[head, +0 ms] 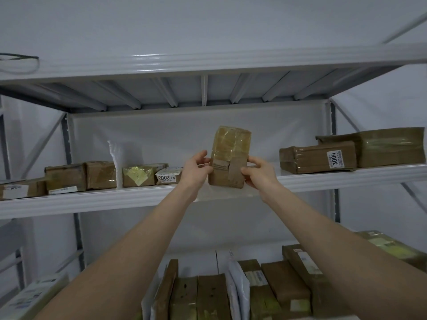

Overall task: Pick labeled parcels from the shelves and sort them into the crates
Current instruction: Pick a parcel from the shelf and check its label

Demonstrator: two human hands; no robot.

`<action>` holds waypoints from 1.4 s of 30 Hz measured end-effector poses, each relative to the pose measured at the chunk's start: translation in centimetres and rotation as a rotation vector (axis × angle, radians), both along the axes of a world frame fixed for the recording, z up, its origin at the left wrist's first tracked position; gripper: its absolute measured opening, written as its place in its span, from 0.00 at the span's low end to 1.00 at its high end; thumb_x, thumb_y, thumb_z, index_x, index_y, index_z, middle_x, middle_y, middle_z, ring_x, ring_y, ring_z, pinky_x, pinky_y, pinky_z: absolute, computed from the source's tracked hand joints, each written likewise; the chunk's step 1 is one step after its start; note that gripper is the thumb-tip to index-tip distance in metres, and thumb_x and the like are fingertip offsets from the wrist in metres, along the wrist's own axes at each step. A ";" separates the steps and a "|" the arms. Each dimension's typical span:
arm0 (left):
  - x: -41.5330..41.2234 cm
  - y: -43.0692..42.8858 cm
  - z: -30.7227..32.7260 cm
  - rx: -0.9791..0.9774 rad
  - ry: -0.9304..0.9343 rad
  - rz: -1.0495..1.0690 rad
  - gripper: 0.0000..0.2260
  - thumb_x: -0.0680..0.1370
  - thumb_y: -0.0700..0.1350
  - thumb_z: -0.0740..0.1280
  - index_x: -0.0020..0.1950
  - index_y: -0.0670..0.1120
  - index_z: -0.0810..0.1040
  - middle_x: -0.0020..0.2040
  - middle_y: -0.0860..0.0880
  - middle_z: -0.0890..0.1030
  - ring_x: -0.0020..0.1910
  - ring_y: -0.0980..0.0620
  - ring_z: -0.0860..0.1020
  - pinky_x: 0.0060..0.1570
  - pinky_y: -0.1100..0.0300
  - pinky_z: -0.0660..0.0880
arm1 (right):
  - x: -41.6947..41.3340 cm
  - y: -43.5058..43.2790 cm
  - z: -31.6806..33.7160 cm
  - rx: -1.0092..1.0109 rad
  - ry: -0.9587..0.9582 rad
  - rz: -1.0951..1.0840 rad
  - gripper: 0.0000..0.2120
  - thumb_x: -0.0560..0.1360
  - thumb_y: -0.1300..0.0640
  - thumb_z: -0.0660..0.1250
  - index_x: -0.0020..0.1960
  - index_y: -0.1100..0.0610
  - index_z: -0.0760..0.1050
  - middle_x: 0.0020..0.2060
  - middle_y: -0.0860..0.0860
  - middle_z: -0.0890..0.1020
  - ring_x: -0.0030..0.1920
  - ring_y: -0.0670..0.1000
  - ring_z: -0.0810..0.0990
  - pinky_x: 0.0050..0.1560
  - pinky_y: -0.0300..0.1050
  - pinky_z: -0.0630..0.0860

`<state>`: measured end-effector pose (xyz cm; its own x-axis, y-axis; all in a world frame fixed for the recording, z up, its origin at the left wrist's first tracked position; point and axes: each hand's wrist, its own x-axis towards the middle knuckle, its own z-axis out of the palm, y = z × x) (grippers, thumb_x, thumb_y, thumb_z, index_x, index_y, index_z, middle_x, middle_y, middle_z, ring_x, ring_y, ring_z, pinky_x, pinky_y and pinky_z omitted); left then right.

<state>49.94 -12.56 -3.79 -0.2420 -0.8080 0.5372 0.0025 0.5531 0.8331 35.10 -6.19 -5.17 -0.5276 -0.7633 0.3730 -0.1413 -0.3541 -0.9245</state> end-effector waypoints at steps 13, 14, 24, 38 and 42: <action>-1.1 3.1 0.9 0.027 0.159 -0.028 0.09 0.81 0.43 0.61 0.55 0.48 0.80 0.45 0.55 0.81 0.46 0.50 0.82 0.47 0.57 0.79 | -1.7 2.7 0.8 0.034 -0.335 0.247 0.25 0.76 0.35 0.59 0.50 0.58 0.77 0.48 0.53 0.83 0.49 0.56 0.82 0.48 0.46 0.77; -1.0 3.1 1.1 0.074 0.182 -0.072 0.07 0.80 0.46 0.63 0.52 0.49 0.80 0.45 0.55 0.81 0.47 0.48 0.82 0.49 0.55 0.80 | -1.7 2.7 0.7 0.042 -0.357 0.268 0.26 0.76 0.35 0.60 0.51 0.59 0.77 0.49 0.54 0.83 0.49 0.56 0.82 0.47 0.46 0.77; -0.3 2.4 0.0 0.060 0.047 -0.160 0.17 0.77 0.36 0.66 0.66 0.43 0.74 0.56 0.48 0.82 0.52 0.50 0.80 0.51 0.58 0.78 | -1.1 2.2 -0.6 -0.007 -0.196 0.244 0.16 0.73 0.62 0.69 0.59 0.52 0.78 0.44 0.48 0.83 0.41 0.50 0.81 0.43 0.43 0.77; -1.3 2.0 -0.6 0.324 0.047 -0.164 0.24 0.75 0.41 0.71 0.69 0.41 0.68 0.58 0.41 0.80 0.46 0.45 0.82 0.46 0.51 0.81 | -1.0 1.6 -1.7 0.050 0.014 0.028 0.28 0.72 0.54 0.74 0.69 0.58 0.68 0.57 0.52 0.78 0.53 0.52 0.79 0.55 0.49 0.76; -0.2 1.8 1.1 0.229 0.093 -0.079 0.26 0.74 0.36 0.70 0.69 0.45 0.65 0.57 0.43 0.79 0.48 0.47 0.80 0.40 0.56 0.80 | -2.4 2.1 -1.4 -0.001 0.382 -0.455 0.33 0.68 0.51 0.75 0.69 0.55 0.66 0.66 0.53 0.70 0.66 0.55 0.70 0.65 0.49 0.67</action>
